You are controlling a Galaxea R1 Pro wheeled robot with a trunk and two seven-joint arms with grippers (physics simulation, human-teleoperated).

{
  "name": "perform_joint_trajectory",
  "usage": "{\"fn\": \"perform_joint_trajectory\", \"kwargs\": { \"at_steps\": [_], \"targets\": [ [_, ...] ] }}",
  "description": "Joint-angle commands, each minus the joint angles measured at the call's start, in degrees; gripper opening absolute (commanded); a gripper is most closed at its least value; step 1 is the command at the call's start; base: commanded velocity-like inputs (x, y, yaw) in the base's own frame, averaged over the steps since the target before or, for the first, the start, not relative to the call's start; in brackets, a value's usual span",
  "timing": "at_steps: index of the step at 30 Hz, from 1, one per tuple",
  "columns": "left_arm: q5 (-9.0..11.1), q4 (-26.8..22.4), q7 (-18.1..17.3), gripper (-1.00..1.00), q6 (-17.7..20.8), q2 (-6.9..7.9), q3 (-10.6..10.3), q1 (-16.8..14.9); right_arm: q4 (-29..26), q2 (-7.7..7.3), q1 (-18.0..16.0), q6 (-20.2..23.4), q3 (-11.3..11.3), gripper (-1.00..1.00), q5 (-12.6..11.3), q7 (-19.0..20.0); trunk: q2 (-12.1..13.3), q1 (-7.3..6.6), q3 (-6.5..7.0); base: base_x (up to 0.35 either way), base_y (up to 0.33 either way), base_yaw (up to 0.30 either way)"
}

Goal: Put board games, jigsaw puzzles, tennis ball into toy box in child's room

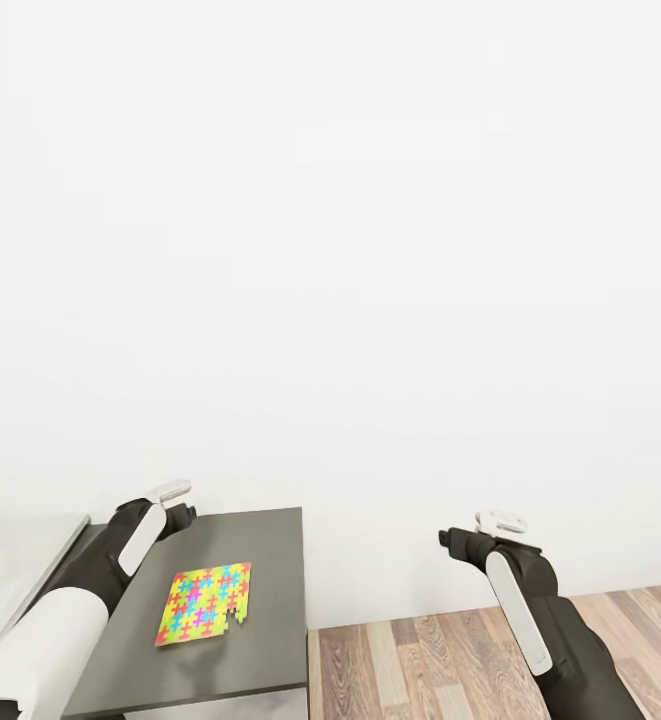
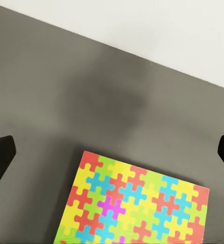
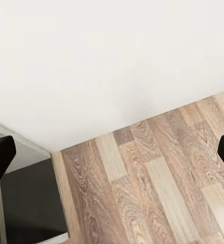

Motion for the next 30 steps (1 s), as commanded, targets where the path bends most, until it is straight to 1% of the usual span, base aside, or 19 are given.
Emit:
{"fn": "perform_joint_trajectory", "kwargs": {
  "at_steps": [1,10,30],
  "targets": [
    [0.58,-0.07,0.51,1.00,0.39,0.06,-0.28,-0.01,-0.14,-0.05,-0.02,0.12,0.13,1.00,-0.60,-0.60,-0.05,0.02,-0.09,0.000,0.000,0.000],
    [0.61,-0.07,0.47,1.00,1.69,-0.07,-0.27,-0.01,-0.41,-0.03,-0.01,0.20,0.05,1.00,-0.74,-0.61,-0.05,0.02,-0.84,0.000,0.000,0.000],
    [0.52,-0.07,0.43,1.00,1.82,-0.17,-0.44,-0.01,-0.01,0.08,-0.03,0.07,0.12,1.00,-0.76,-0.61,-0.05,0.02,-2.71,0.000,0.000,0.000]
  ]
}}
